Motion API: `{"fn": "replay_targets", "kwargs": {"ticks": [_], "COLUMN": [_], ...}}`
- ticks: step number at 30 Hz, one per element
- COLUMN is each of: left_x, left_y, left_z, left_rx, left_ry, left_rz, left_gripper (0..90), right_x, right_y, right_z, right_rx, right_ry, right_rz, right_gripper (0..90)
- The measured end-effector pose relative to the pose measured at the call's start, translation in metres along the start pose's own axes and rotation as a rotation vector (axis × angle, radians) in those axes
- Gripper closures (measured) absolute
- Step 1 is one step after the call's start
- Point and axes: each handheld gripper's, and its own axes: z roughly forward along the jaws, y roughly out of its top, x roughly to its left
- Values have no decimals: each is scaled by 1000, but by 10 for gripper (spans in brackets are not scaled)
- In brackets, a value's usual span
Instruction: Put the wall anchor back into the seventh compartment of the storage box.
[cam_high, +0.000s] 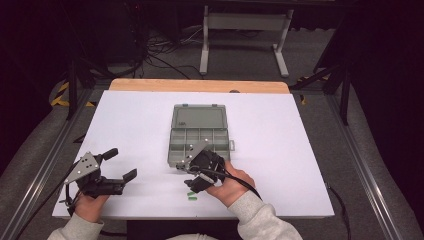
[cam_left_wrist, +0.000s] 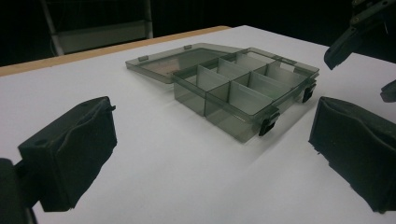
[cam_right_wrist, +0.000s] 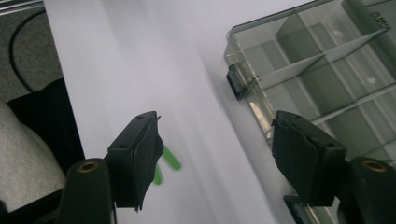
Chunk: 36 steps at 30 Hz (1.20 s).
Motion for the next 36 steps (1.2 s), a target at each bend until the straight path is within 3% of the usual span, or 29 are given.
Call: {"fn": "replay_targets", "kwargs": {"ticks": [22,36], "left_x": [-1,-1], "left_y": [0,0], "left_z": [0,0], "left_rx": [-5,-1], "left_ry": [1,0], "left_rz": [1,3], "left_gripper": [13,13], "right_x": [11,11], "right_y": [-11,-15], "right_z": [38,46], "right_rx": [87,112], "right_ry": [86,101], "right_rz": [-4,-6], "right_gripper": [376,455]}}
